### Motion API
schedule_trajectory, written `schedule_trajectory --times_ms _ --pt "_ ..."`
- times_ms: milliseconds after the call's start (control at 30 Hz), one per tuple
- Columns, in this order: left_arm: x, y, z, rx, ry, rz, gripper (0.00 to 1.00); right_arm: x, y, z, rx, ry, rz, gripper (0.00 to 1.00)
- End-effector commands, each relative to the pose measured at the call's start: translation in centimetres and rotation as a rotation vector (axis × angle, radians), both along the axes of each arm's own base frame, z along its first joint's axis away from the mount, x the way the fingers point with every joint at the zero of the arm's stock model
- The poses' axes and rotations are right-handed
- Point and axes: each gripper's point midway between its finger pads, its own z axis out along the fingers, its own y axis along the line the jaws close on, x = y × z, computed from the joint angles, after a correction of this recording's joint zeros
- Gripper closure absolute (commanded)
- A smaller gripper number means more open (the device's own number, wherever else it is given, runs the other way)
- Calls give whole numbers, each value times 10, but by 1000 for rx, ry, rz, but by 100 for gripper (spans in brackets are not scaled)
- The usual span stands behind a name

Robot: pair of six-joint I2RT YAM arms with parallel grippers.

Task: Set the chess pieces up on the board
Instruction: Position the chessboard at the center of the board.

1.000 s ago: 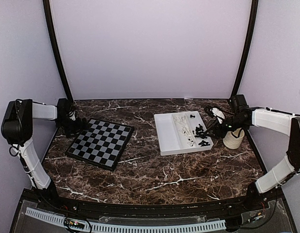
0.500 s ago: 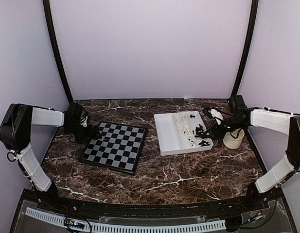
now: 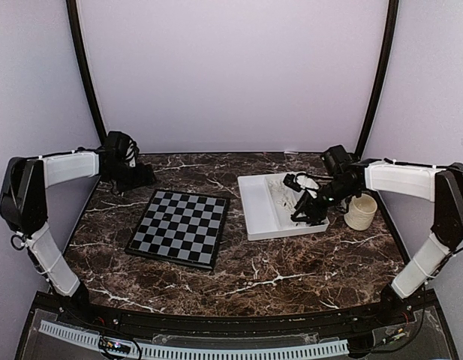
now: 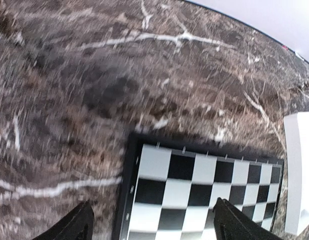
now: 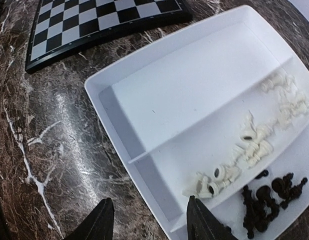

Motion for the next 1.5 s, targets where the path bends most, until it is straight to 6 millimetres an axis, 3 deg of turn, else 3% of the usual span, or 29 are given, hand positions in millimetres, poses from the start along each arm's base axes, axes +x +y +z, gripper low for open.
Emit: schedule_trajectory --times_ms 0,167,300,467,600,633,733,900,967,1000,1033,1133,1267,1333,1467 --pt "63 -14 1 29 -70 -74 16 -18 40 4 -72 -27 169 49" --pt "114 -40 -13 -15 -119 -181 19 -34 91 7 -116 -74 299 46" --pt "128 -63 -25 -97 -109 -267 21 -45 139 11 -116 -111 363 35" --pt "121 -69 -38 -129 -67 -285 21 -64 189 7 -102 -112 430 11" --pt "102 -71 -49 -109 -19 -294 24 -80 222 -4 -124 -151 484 9" --pt "92 -70 -60 -110 8 -289 24 -85 229 -8 -131 -147 498 9" --pt "73 -78 -62 -125 22 -306 25 -102 246 -20 -157 -142 542 8" --pt "24 -87 -81 -105 112 -329 26 -115 252 -22 -151 -139 576 7" --pt "4 -97 -77 -107 124 -345 26 -119 247 -21 -153 -132 590 7" --pt "-9 -96 -85 -110 158 -339 26 -121 246 -20 -149 -129 596 7" --pt "-14 -102 -79 -114 143 -350 27 -124 244 -20 -148 -124 601 7" --pt "-41 -105 -89 -118 173 -347 27 -138 232 -28 -155 -86 636 7" --pt "-59 -119 -89 -161 160 -383 29 -148 217 -49 -200 -62 659 7" --pt "-61 -124 -88 -171 150 -396 29 -151 212 -56 -214 -48 662 7" --pt "-50 -131 -75 -179 104 -411 29 -154 211 -53 -206 -36 664 8"
